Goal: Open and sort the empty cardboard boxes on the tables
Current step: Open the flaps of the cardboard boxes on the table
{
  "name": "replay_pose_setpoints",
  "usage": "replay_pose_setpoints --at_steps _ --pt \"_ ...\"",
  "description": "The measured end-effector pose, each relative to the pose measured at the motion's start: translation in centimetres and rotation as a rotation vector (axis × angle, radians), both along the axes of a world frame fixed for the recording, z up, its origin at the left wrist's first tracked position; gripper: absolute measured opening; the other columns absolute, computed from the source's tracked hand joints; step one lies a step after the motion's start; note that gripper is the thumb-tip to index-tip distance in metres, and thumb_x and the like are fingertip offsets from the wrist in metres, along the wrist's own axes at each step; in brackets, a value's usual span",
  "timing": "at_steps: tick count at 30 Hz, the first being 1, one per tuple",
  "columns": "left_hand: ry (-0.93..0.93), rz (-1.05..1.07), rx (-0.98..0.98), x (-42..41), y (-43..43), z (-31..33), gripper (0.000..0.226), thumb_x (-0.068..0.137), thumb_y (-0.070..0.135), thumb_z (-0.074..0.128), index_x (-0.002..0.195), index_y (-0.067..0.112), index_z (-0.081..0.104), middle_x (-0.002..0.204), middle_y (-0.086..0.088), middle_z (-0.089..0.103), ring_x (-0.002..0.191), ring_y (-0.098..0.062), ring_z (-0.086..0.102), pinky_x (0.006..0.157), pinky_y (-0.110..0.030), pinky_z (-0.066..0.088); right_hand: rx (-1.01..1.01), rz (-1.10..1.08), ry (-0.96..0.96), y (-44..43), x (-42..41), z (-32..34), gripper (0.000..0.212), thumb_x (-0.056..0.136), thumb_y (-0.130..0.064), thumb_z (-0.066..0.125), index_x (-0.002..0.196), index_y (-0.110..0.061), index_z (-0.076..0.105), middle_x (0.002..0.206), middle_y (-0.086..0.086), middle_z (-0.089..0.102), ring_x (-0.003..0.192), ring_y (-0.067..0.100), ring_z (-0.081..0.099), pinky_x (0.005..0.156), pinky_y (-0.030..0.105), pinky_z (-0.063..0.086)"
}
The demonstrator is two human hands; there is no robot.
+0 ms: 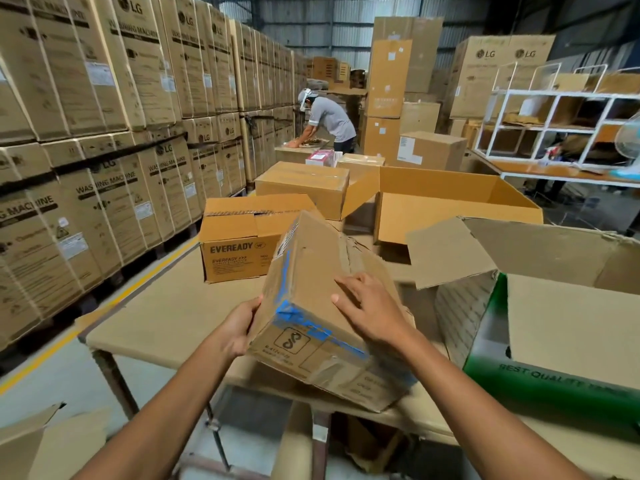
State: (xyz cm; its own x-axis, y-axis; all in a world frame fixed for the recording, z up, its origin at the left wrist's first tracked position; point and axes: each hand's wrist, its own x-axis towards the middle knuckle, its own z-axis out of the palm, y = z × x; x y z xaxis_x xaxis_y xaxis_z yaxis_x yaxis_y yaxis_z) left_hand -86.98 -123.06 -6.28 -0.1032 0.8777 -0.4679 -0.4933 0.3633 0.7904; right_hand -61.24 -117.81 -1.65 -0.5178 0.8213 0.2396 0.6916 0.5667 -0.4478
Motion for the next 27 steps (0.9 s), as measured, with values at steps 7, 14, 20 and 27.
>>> replay_pose_setpoints --at_steps 7,14,20,27 --pt "0.394 -0.119 -0.156 -2.0 0.9 -1.9 0.037 0.105 0.017 0.037 0.09 0.002 0.067 0.081 -0.021 0.073 0.069 -0.035 0.07 0.071 -0.048 0.059 -0.156 -0.18 -0.133 2.7 0.7 -5.5 0.092 0.081 -0.084 0.016 0.155 -0.031 0.026 0.159 0.004 0.034 0.144 0.027 0.03 0.117 0.05 0.024" --pt "0.239 -0.108 0.025 -1.9 3.9 0.7 0.033 0.103 0.046 0.041 0.104 0.019 0.061 0.096 -0.004 0.064 0.091 -0.022 0.064 0.08 -0.035 0.052 -0.088 -0.207 -0.282 2.8 -2.0 -7.4 0.075 0.093 -0.073 0.024 0.155 -0.031 0.025 0.162 0.006 0.027 0.148 0.027 0.021 0.12 0.053 0.014" --pt "1.507 -0.32 0.164 0.7 5.3 -2.1 0.069 0.094 0.063 0.044 0.148 0.02 0.04 0.154 -0.006 0.039 0.142 -0.033 0.033 0.112 -0.051 0.031 -0.049 -0.19 -0.374 2.9 -3.2 -8.0 0.072 0.095 -0.069 0.026 0.155 -0.029 0.025 0.162 0.006 0.025 0.148 0.028 0.019 0.118 0.056 0.014" --pt "1.805 -0.39 0.186 1.1 5.3 -3.0 0.057 0.098 0.059 0.03 0.137 0.021 0.047 0.146 -0.006 0.044 0.135 -0.028 0.036 0.107 -0.059 0.027 -0.154 -0.161 -0.374 2.9 -3.1 -6.1 0.084 0.086 -0.071 0.045 0.156 -0.029 0.021 0.16 0.005 0.028 0.145 0.028 0.023 0.118 0.053 0.015"
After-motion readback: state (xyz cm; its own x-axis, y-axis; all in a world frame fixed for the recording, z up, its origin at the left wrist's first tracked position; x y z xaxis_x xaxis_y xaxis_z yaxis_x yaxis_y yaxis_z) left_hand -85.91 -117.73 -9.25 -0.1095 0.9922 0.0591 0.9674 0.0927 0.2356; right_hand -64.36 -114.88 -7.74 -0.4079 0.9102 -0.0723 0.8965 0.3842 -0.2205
